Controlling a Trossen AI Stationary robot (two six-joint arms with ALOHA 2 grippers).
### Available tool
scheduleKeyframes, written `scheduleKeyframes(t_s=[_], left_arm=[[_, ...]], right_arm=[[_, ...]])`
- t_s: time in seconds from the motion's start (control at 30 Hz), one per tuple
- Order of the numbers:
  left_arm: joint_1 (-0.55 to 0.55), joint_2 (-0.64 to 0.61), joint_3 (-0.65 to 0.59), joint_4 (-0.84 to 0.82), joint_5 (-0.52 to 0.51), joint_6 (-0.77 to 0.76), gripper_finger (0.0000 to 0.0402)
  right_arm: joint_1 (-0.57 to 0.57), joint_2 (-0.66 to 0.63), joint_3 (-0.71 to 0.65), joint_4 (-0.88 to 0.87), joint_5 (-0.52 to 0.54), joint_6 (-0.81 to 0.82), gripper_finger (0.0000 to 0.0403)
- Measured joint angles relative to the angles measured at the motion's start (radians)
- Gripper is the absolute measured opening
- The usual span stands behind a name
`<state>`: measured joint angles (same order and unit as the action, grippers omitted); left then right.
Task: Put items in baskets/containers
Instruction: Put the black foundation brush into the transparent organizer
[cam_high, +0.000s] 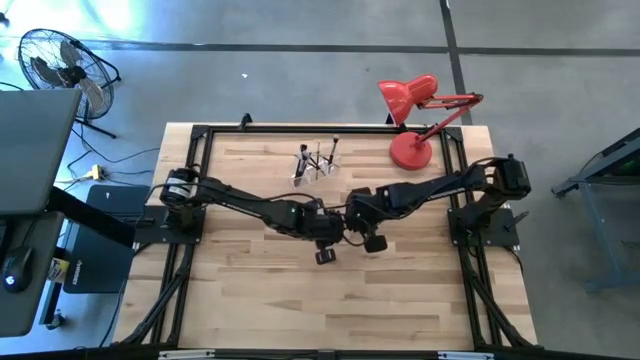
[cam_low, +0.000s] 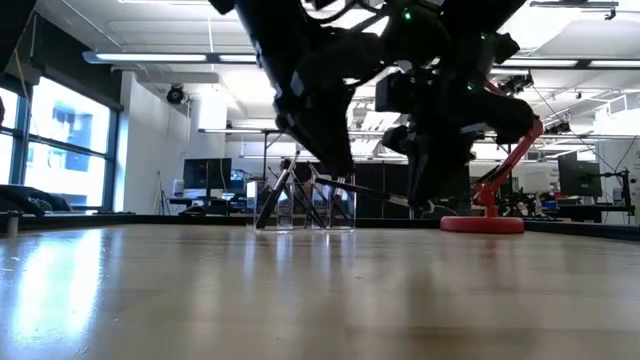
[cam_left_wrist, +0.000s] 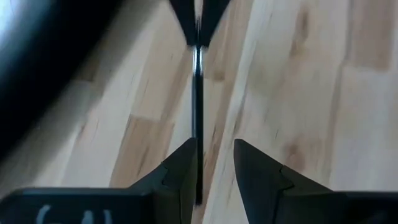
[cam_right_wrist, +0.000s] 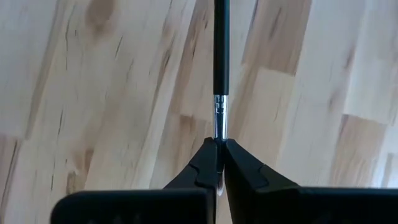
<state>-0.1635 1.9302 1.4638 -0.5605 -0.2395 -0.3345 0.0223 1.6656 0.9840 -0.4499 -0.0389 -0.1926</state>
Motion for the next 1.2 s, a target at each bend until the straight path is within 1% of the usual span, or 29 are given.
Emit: scheduleKeyframes(t_s=[0.13,0.23,0.33,0.77,0.97,1.07,1.2], left_arm=[[0.000,0.003,0.002,-0.034,-0.010,0.004,0.0101],[-0.001,0.027,0.002,-0.034,-0.026,0.005,0.0101],[0.000,0.025,0.002,-0.042,-0.029,0.017,0.0101],[0.000,0.029,-0.001,-0.059,-0.064,0.047,0.0101],[-0.002,0.030,-0.002,-0.061,-0.133,0.051,0.0101],[-0.002,0.030,-0.002,-0.063,-0.129,0.050,0.0101],[0.000,0.030,-0.002,-0.063,-0.077,0.049,0.0088]], right_arm=[[0.000,0.000,0.031,0.000,0.005,-0.002,0.0008],[-0.001,0.002,0.040,-0.032,0.009,-0.006,0.0008],[-0.002,0.002,0.049,-0.038,0.014,-0.014,0.0007],[-0.002,0.002,0.051,-0.040,0.011,0.011,0.0008],[-0.002,0.000,0.052,-0.028,0.012,0.017,0.0006],[-0.002,0.000,0.052,-0.025,0.011,0.025,0.0007],[-0.002,0.000,0.052,-0.025,0.006,0.027,0.0009]])
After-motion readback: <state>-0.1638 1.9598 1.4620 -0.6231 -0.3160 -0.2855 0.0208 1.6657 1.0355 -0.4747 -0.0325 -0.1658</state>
